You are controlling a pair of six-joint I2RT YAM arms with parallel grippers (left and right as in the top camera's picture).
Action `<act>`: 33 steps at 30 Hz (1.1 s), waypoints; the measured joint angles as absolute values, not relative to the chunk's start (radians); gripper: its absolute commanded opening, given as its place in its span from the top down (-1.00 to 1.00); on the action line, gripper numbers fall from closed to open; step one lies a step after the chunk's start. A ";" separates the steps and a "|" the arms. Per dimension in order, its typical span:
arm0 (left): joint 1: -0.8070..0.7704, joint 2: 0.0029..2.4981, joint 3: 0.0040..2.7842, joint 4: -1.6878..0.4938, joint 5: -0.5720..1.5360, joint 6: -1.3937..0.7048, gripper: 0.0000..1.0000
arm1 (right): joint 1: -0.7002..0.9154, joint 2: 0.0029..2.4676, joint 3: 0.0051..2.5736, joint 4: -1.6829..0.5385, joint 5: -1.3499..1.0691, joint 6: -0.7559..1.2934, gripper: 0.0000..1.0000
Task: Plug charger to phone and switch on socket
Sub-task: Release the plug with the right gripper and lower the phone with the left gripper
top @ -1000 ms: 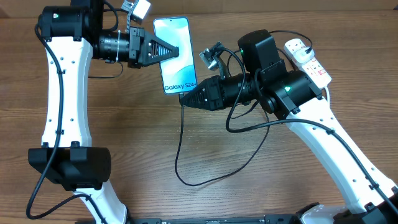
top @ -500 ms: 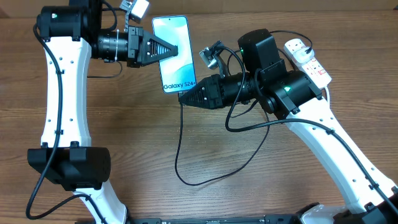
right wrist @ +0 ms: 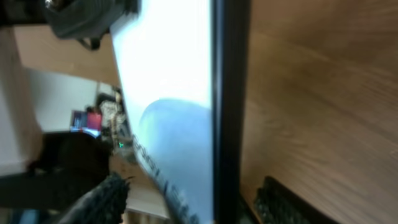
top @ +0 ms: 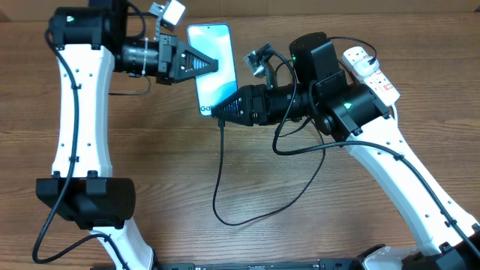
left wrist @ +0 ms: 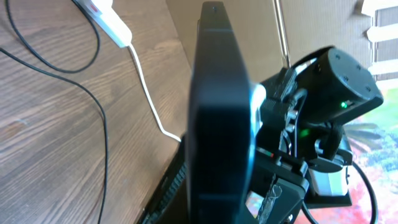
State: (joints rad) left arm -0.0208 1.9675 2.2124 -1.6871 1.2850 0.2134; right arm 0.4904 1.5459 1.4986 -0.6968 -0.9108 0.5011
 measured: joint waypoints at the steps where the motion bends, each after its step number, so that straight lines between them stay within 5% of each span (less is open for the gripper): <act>1: -0.023 1.968 2.212 -1.687 1.282 0.213 0.92 | 0.489 1.546 1.499 -0.700 -0.902 0.500 -0.52; 16: 0.022 1.968 2.212 -1.623 0.936 0.112 0.92 | 0.485 1.546 1.499 -0.800 -0.775 0.498 -0.93; 33: -0.082 2.259 2.197 -1.603 0.752 0.089 0.92 | 0.336 1.546 1.499 -1.076 -0.318 0.523 -0.95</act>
